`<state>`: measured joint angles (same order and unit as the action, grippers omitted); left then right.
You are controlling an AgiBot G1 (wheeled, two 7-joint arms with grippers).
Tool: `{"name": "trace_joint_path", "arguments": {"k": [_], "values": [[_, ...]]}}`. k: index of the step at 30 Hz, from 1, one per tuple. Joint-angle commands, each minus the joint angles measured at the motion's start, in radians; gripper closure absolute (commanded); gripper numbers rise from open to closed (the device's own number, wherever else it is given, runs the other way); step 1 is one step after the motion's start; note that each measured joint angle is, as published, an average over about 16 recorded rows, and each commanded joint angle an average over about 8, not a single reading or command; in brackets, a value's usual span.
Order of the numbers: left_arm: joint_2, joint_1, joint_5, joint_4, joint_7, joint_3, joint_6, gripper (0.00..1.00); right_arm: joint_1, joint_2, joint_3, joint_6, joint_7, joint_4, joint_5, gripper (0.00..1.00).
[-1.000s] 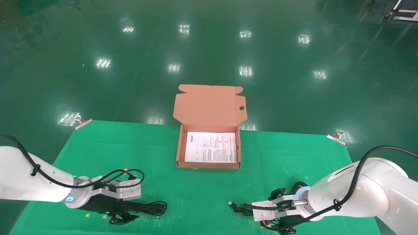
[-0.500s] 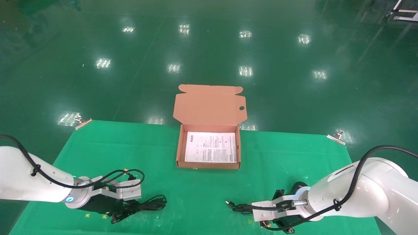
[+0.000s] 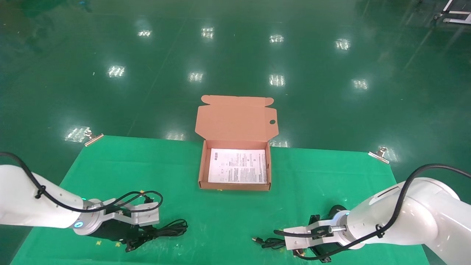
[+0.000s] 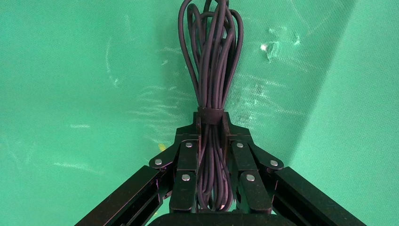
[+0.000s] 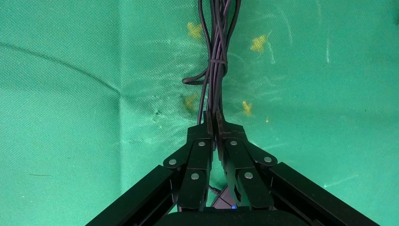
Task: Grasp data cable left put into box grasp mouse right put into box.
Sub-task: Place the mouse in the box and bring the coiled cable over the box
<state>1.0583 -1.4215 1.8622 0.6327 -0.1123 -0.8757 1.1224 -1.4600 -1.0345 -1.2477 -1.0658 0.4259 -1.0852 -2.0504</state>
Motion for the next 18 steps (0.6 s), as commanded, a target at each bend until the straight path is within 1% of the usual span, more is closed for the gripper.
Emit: {"name": "trace_joint_path", "arguments": {"k": [1, 5, 8, 14, 18], "values": [[0.001, 0.0, -0.002, -0.004, -0.002, 0.001, 0.003, 1.0, 0.001, -0.003, -0.002, -0.002, -0.001, 0.003, -0.001, 1.0], [-0.01, 0.0, 0.008, 0.029, 0.011, -0.001, -0.013, 1.0, -0.009, 0.019, 0.013, 0.009, 0.01, -0.02, 0.005, 1.0], [-0.034, 0.0, 0.013, 0.083, 0.017, 0.002, -0.025, 1.0, -0.029, 0.064, 0.036, 0.017, 0.039, -0.07, 0.009, 1.0], [-0.11, -0.008, 0.015, 0.251, -0.014, 0.027, -0.049, 1.0, -0.09, 0.189, 0.098, 0.02, 0.146, -0.217, -0.012, 1.0], [-0.163, -0.02, 0.023, 0.373, -0.056, 0.053, -0.08, 1.0, -0.146, 0.237, 0.138, 0.033, 0.188, -0.26, -0.041, 1.0]]}}
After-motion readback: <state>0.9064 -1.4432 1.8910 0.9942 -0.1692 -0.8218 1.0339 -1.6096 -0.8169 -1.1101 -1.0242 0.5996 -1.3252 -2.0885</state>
